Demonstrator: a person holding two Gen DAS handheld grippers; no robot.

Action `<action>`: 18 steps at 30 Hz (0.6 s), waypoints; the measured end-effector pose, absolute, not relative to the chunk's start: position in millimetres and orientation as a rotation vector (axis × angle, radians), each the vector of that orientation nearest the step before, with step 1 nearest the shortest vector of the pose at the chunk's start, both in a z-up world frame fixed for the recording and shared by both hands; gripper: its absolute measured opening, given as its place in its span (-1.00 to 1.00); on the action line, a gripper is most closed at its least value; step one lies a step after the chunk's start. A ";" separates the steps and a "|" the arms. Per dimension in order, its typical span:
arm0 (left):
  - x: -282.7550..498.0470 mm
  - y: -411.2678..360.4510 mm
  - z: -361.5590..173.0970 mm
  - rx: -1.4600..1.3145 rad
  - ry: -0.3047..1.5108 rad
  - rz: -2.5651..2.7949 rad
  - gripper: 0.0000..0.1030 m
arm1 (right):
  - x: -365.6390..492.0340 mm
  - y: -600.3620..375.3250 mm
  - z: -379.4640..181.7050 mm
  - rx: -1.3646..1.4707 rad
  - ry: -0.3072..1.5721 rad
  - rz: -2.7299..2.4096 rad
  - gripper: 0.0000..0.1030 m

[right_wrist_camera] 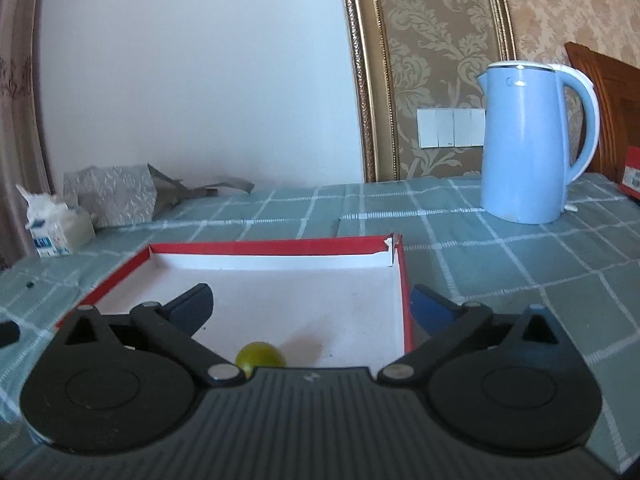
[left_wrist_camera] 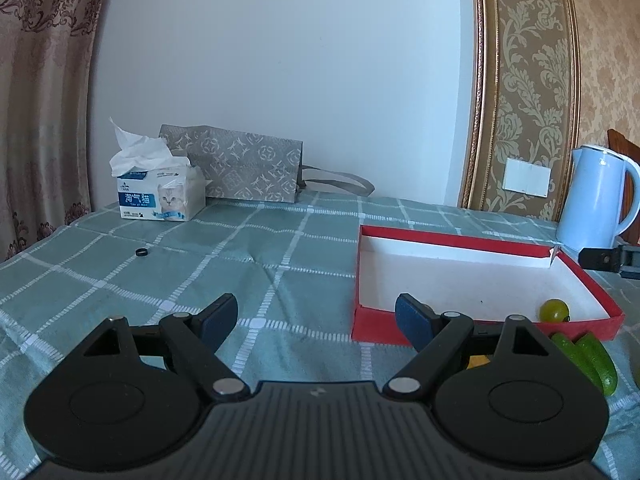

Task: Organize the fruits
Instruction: 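Move the left tool to the yellow fruit chunk and grasp it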

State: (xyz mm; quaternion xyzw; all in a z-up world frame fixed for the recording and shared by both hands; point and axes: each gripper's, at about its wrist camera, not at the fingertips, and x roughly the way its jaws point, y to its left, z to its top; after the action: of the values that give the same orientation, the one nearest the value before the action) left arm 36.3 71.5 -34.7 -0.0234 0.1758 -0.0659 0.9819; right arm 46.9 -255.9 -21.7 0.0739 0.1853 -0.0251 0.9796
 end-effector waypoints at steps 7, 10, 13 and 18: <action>30.7 72.9 -33.6 -0.056 0.357 -0.170 0.68 | 36.0 -254.1 -20.7 0.137 0.352 -0.057 1.00; 17.5 73.2 -33.2 -0.057 0.362 -0.244 0.68 | 27.2 -255.3 -21.4 0.122 0.331 -0.071 1.00; 0.2 65.9 -32.8 -0.008 0.381 -0.295 0.68 | 22.0 -259.3 -23.9 0.126 0.337 -0.081 1.00; -29.7 55.5 -32.6 0.003 0.437 -0.418 0.68 | 18.1 -265.8 -26.3 0.154 0.344 -0.088 1.00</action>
State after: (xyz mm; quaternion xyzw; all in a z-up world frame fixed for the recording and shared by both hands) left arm -29.7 55.5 -32.6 0.0016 0.2153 -0.2061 0.9546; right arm 18.1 -265.8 -26.3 0.0765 0.1709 -0.0435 0.9814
